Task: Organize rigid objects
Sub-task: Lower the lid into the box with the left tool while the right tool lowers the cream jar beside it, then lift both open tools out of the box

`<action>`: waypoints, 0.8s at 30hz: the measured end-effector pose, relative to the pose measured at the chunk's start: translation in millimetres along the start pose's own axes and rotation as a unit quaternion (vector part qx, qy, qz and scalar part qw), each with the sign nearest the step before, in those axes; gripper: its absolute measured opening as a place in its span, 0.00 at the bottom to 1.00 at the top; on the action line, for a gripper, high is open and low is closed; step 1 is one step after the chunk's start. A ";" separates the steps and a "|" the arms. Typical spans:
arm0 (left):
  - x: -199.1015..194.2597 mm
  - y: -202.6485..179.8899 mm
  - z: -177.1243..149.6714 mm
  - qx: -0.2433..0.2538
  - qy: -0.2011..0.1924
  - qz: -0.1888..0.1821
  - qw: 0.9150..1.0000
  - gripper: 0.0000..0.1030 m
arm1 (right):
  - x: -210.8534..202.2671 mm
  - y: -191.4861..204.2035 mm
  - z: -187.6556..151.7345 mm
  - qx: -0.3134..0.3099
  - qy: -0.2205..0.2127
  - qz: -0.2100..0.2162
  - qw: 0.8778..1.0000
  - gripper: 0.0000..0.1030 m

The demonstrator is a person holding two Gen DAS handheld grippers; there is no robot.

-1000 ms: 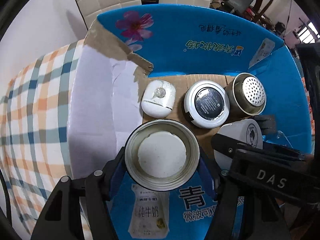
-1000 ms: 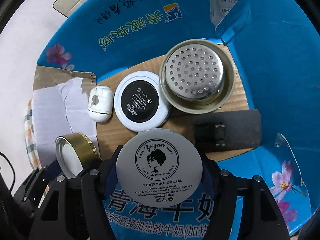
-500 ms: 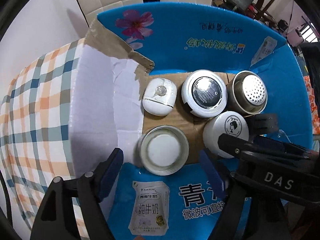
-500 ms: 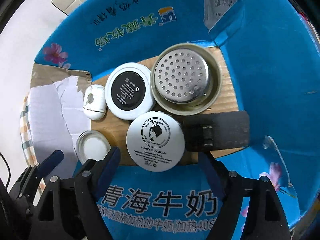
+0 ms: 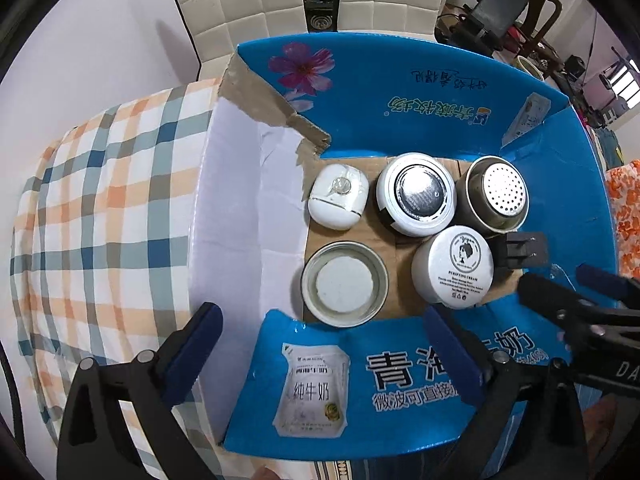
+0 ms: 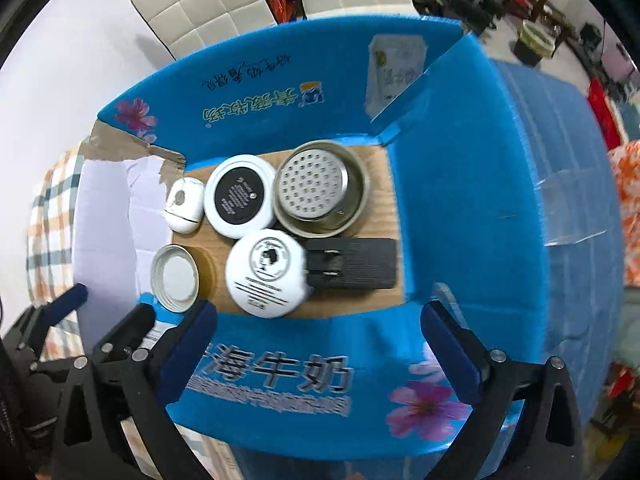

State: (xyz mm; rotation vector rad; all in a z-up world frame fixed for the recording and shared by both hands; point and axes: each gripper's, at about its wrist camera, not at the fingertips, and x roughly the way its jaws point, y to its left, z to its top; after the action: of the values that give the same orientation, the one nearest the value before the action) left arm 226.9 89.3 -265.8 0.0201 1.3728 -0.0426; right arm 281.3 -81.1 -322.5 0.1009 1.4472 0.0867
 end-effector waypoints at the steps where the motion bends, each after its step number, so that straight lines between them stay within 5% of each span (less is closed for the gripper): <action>1: -0.9 0.6 -1.0 -0.001 -0.002 0.003 1.000 1.00 | -1.8 -0.9 -1.4 -0.005 -0.001 -0.003 1.000 1.00; 11: -33.4 5.6 -8.6 -0.019 -0.032 0.007 0.999 1.00 | -33.6 -5.9 -24.6 -0.022 -0.014 0.001 1.000 1.00; 24: -139.1 -5.0 -41.7 -0.040 -0.112 0.006 0.993 1.00 | -151.4 -13.8 -68.5 -0.054 -0.098 0.011 0.994 1.00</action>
State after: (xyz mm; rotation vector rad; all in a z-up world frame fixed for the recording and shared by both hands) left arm 158.5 88.5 -137.6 -0.0428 1.1483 0.0197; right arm 195.0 -111.9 -183.2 0.0364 1.2425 0.1686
